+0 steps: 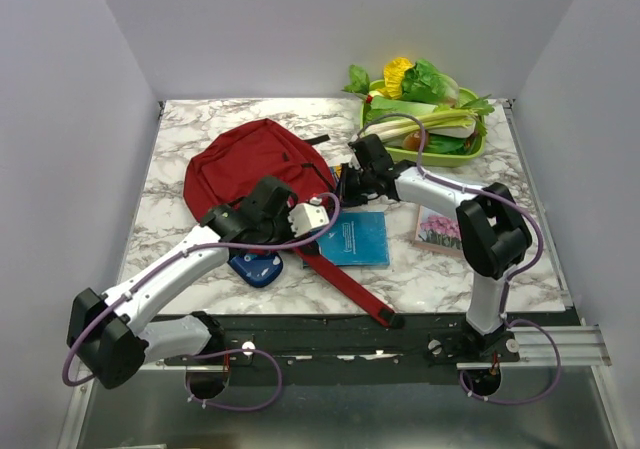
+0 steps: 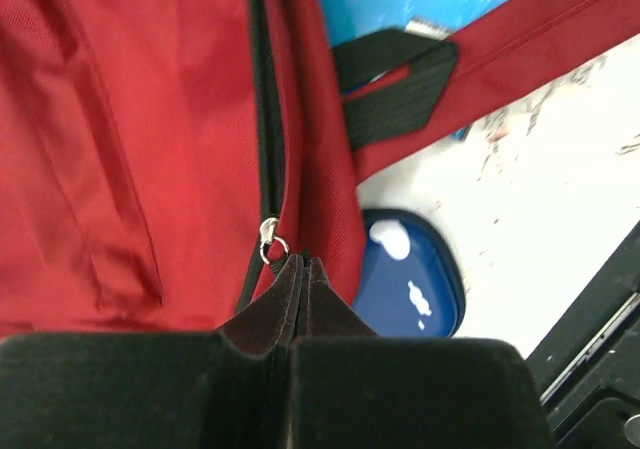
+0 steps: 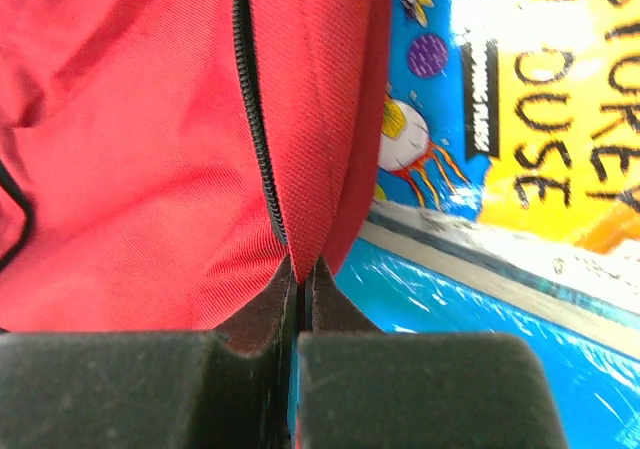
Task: Pack the student bag
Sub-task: Unzip the student bag at the center of the board.
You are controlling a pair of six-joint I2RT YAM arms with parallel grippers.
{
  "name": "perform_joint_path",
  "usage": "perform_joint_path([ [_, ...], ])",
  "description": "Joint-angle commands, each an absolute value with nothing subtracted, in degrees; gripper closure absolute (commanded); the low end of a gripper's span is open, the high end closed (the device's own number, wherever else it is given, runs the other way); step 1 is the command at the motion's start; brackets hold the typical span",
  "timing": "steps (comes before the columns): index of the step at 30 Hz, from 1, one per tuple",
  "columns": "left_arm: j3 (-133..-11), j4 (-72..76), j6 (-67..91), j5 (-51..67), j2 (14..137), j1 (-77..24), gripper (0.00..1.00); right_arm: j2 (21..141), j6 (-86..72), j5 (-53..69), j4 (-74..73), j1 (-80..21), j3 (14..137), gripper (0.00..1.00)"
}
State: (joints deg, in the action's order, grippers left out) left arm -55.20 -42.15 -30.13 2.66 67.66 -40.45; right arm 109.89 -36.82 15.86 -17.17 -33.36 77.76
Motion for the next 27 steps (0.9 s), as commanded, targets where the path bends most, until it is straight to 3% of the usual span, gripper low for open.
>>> perform_joint_path([
  [1, -52.6, -48.3, -30.8, -3.3, 62.4, -35.6, 1.00, 106.8, -34.7, 10.5, -16.0, -32.0, 72.3, 0.99],
  [9, -47.9, -48.9, -37.3, -3.5, 56.0, -19.7, 1.00, 103.7, -33.8, 10.3, -13.4, -32.1, 66.5, 0.99],
  [20, -47.8, -51.7, -42.1, -0.1, 59.0, -2.6, 1.00, 101.1, -31.4, 8.2, -12.0, -32.1, 63.5, 0.99],
  [25, -49.6, -51.3, -40.3, 4.5, 61.3, -1.8, 0.93, 100.1, -29.9, 8.7, -11.4, -33.0, 64.0, 0.99],
  [26, -50.7, -51.5, -39.6, 5.5, 61.8, -1.8, 0.89, 99.9, -29.5, 8.4, -11.2, -33.4, 64.2, 0.96],
  [27, -52.1, -51.8, -37.6, 7.3, 63.1, -1.8, 0.75, 99.3, -29.3, 8.2, -11.2, -34.4, 64.3, 0.94],
])
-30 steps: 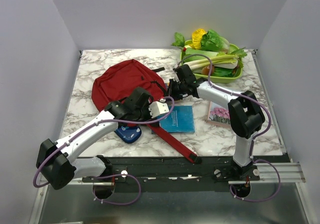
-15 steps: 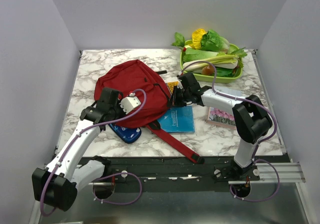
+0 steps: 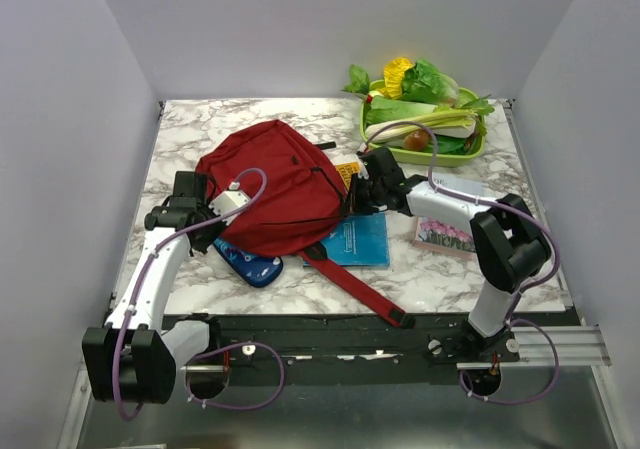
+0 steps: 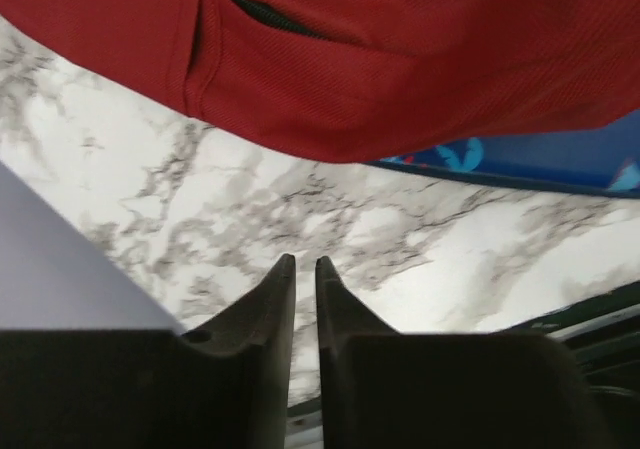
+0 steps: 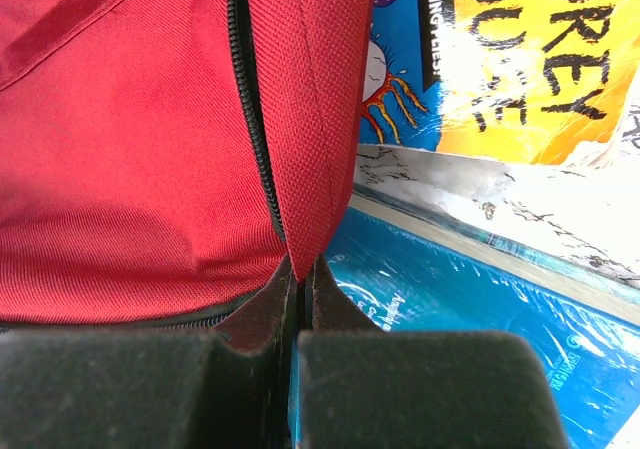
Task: Pack the student bag
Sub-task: Unzip the student bag at the center of the board.
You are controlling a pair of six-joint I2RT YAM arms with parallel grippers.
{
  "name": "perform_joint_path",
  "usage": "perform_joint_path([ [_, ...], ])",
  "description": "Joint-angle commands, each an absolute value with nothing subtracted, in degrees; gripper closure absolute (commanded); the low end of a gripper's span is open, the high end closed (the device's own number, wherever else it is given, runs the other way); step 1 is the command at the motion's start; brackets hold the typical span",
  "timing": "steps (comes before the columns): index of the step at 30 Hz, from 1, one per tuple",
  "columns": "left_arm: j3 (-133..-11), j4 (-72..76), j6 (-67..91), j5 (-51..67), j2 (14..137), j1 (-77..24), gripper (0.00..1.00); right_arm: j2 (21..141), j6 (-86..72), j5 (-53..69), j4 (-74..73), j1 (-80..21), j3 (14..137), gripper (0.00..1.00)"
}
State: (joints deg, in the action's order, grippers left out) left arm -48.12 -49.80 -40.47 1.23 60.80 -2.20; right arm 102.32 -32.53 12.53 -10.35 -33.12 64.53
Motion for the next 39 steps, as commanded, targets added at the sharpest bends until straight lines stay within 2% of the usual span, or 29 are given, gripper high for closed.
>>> perform_joint_path([
  [1, -55.1, -52.3, -36.8, 10.3, 63.8, -1.8, 0.64, 99.0, -28.6, 7.8, -11.0, -34.9, 64.2, 0.93],
  [2, -56.8, -52.6, -35.9, 12.5, 64.6, -1.9, 0.55, 98.3, -28.1, 7.6, -9.3, -35.4, 63.8, 0.85],
  [3, -58.4, -52.8, -34.9, 14.2, 66.5, -2.6, 0.42, 96.8, -27.7, 7.5, -8.5, -36.6, 63.3, 0.82],
  [4, -61.4, -53.3, -33.0, 15.6, 67.4, -3.2, 0.37, 96.0, -27.2, 7.5, -7.7, -37.3, 62.7, 0.79],
  [7, -66.8, -52.1, -29.7, 19.8, 70.7, -7.3, 0.33, 92.5, -25.5, 6.2, -5.2, -39.8, 60.1, 0.72],
  [11, -71.4, -49.1, -26.6, 18.3, 74.8, -16.2, 0.32, 88.3, -25.0, 4.7, -1.0, -42.2, 55.5, 0.67],
  [17, -69.6, -44.3, -25.2, 14.6, 83.8, -28.6, 0.32, 87.5, -26.7, 5.8, 4.4, -43.1, 49.6, 0.62],
  [32, -63.4, -39.8, -26.5, 11.3, 87.0, -31.0, 0.25, 87.5, -28.8, 5.4, 9.4, -43.2, 44.2, 0.63],
  [36, -62.8, -41.0, -26.5, 13.9, 87.4, -31.9, 0.37, 84.6, -28.5, 3.7, 9.3, -43.2, 43.6, 0.63],
  [39, -62.3, -41.4, -26.2, 14.7, 86.8, -32.5, 0.42, 82.4, -28.2, 3.3, 9.1, -43.2, 43.9, 0.63],
])
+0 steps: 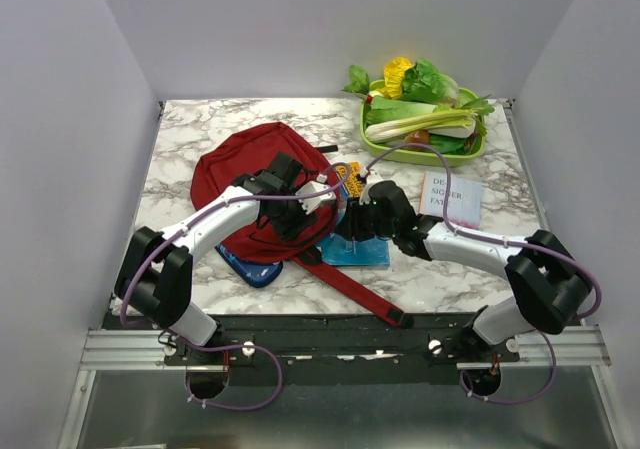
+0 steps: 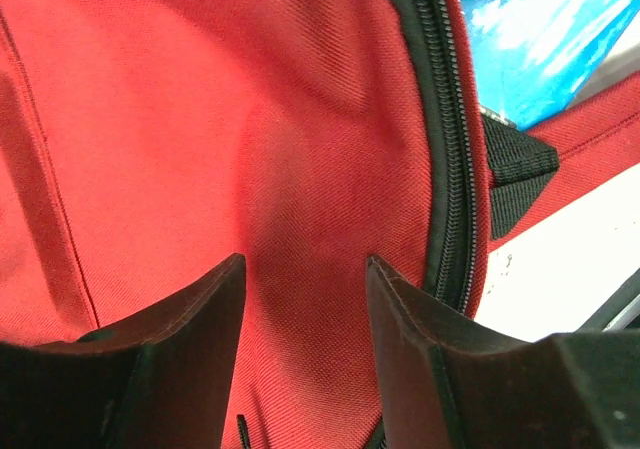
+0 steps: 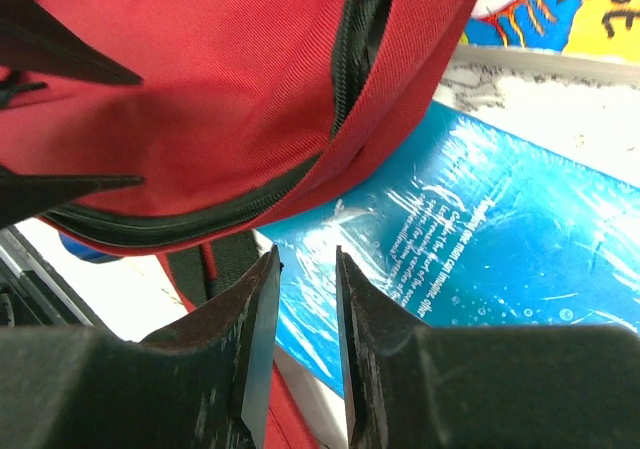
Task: Pack the student bag
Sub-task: Unzip the student bag at the center of the board.
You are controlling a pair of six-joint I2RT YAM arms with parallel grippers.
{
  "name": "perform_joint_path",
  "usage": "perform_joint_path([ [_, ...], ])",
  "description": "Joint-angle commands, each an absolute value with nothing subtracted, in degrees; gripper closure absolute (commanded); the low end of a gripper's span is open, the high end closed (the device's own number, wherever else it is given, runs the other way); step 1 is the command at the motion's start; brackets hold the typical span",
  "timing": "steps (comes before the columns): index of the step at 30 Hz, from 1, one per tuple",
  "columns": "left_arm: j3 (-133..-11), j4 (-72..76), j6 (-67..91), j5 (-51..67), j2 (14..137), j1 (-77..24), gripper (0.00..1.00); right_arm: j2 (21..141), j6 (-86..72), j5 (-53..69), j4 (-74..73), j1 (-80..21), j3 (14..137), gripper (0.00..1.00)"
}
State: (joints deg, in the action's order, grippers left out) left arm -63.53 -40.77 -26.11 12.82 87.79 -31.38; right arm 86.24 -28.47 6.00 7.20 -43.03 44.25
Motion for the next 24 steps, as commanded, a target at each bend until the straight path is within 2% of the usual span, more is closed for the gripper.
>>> perform_joint_path([
  [1, -62.7, -41.7, -25.9, 15.6, 86.3, -32.5, 0.41, 82.2, -28.0, 3.4, 9.1, -43.2, 44.3, 0.63],
  [6, -64.4, -42.5, -24.2, 17.2, 81.9, -32.5, 0.31, 83.1, -28.3, 3.7, 9.0, -43.2, 45.9, 0.63],
  [9, -64.4, -42.0, -23.1, 18.1, 81.5, -32.7, 0.29, 84.7, -28.7, 3.8, 9.1, -43.2, 46.4, 0.63],
  [24, -61.6, -33.4, -20.0, 14.2, 85.3, -34.6, 0.29, 87.7, -29.8, 3.5, 10.3, -43.2, 45.0, 0.66],
])
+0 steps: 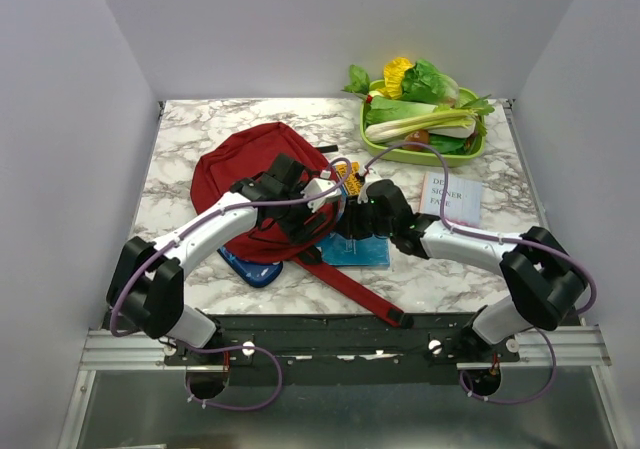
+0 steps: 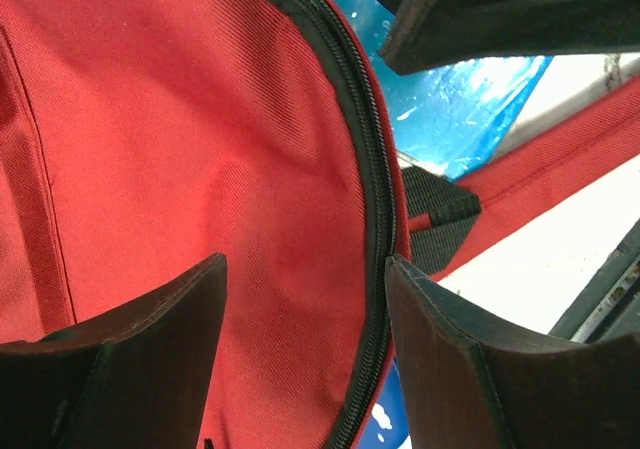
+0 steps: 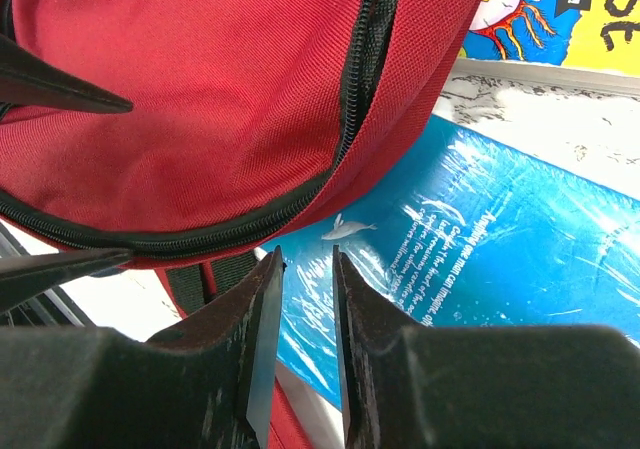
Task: Pack the student bag
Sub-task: Unzip the student bag at the center of the board.
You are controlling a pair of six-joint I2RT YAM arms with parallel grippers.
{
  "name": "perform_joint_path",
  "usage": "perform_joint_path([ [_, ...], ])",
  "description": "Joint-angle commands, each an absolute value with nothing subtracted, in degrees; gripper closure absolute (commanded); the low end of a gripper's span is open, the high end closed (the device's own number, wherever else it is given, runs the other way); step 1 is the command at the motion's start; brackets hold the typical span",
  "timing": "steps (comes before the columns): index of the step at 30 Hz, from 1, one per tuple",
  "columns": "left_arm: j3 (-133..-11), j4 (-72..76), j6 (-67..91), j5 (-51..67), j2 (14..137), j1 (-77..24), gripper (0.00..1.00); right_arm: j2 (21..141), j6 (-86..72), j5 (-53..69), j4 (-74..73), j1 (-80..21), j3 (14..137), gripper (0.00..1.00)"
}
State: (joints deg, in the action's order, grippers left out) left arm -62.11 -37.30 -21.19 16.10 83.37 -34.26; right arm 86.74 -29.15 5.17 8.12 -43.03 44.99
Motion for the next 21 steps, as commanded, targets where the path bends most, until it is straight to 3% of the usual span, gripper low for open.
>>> perform_joint_path([
  [1, -61.5, -32.9, -20.0, 13.4, 85.9, -34.6, 0.31, 87.7, -29.8, 3.5, 10.3, -43.1, 44.7, 0.66],
  [8, -61.5, -31.2, -20.0, 11.3, 88.2, -34.7, 0.55, 87.1, -30.4, 3.6, 11.1, -43.2, 43.2, 0.66],
  [14, -61.6, -31.5, -20.0, 11.5, 89.1, -35.0, 0.90, 87.0, -30.6, 3.6, 11.6, -43.2, 43.1, 0.67],
  [15, -61.8, -32.0, -19.9, 11.9, 89.2, -35.0, 0.99, 87.1, -30.7, 3.6, 11.6, -43.2, 43.0, 0.67],
  [21, -62.6, -34.3, -19.7, 12.2, 87.8, -35.1, 1.00, 86.3, -30.8, 3.3, 12.2, -43.2, 42.2, 0.68],
])
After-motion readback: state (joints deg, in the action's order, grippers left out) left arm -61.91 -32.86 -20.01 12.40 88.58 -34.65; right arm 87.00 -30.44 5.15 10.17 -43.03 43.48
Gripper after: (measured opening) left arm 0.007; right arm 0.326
